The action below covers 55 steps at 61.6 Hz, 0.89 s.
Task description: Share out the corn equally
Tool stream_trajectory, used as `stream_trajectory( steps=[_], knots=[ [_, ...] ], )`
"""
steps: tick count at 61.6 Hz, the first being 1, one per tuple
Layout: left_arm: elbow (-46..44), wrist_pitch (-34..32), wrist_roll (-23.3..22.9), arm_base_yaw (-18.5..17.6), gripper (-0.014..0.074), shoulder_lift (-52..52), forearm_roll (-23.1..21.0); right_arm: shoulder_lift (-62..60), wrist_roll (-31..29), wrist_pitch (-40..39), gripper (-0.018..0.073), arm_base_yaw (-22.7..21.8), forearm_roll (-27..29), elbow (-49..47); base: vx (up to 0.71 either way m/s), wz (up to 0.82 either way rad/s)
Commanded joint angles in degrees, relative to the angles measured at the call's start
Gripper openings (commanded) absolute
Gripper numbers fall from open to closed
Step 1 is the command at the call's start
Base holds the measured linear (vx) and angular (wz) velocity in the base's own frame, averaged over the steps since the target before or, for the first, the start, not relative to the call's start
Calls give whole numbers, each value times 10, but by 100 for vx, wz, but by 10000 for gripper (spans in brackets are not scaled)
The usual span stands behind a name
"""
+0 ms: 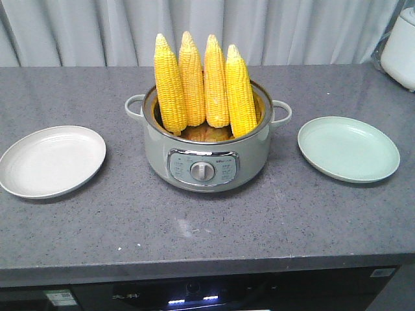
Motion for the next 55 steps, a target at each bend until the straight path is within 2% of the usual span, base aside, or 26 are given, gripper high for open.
stream_trajectory(
  steps=[1,55],
  knots=[
    [2,-45,-7,0,-7,-10,-1,-2,-4,-42,-4,-2,-4,4,5,0],
    [2,-45,-7,0,-7,-10,-1,-2,-4,-42,-4,-2,-4,4,4,-1]
  ],
)
